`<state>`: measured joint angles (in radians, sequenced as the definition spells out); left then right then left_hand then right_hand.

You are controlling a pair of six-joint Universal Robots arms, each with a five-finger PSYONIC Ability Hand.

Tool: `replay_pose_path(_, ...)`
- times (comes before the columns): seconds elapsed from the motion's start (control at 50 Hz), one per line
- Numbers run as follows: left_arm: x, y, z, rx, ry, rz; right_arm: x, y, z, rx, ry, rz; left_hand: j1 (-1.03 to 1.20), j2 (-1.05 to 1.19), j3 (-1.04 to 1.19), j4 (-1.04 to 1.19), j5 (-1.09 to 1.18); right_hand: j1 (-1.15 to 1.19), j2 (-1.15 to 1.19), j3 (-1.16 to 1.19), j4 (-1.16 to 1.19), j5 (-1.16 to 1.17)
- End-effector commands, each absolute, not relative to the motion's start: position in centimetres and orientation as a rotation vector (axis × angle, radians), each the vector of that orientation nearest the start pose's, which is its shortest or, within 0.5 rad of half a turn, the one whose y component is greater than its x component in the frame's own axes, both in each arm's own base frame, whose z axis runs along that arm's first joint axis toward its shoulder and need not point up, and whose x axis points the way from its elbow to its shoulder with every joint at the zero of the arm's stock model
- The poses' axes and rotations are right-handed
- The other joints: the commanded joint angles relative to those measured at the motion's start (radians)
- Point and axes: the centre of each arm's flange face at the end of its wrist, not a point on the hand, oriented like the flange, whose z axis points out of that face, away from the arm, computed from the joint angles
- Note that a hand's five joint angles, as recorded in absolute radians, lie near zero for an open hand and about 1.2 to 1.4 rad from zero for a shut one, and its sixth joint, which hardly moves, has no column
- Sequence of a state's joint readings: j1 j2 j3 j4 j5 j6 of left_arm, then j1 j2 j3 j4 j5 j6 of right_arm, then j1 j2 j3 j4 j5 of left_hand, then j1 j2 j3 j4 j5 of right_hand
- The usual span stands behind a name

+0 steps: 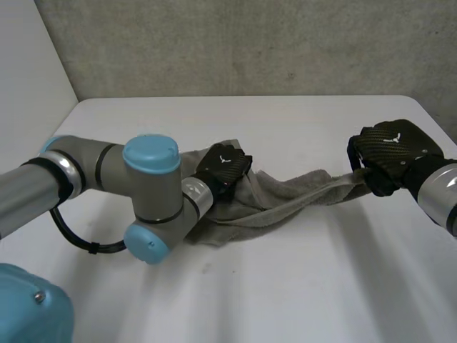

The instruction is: Fold the towel.

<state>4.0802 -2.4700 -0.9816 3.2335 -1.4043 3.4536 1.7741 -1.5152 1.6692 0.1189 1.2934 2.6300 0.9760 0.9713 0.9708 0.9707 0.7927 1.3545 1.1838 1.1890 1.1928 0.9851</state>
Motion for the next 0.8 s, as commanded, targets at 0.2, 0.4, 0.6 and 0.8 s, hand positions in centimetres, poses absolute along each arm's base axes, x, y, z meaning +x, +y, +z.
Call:
replay_pose_path(0.2,-31.5,-34.3,26.2,0.373,2.009,-2.241,22.0,-30.6,26.0,-0.999,2.107,-2.159,0.42,0.425,0.426,0.426,0.429,0.042,0.213,0.207,0.203,0.237)
replay_pose_path(0.4,-24.3,-33.6,22.8,0.214,2.091,-2.042,22.0,-31.0,25.0,-1.002,2.146,-2.126,0.42,0.425,0.426,0.426,0.429,0.042,0.213,0.207,0.203,0.237)
replay_pose_path(0.6,-23.4,-32.0,18.8,0.206,2.272,-2.004,23.3,-30.2,23.8,-1.048,2.142,-2.062,-0.801,-0.797,-0.796,-0.796,-0.793,0.042,0.213,0.207,0.203,0.237)
replay_pose_path(0.8,-22.9,-30.6,20.5,0.295,2.298,-2.072,23.3,-30.2,23.4,-1.05,2.151,-2.048,-0.801,-0.796,-0.795,-0.795,-0.792,0.042,0.213,0.207,0.203,0.237)
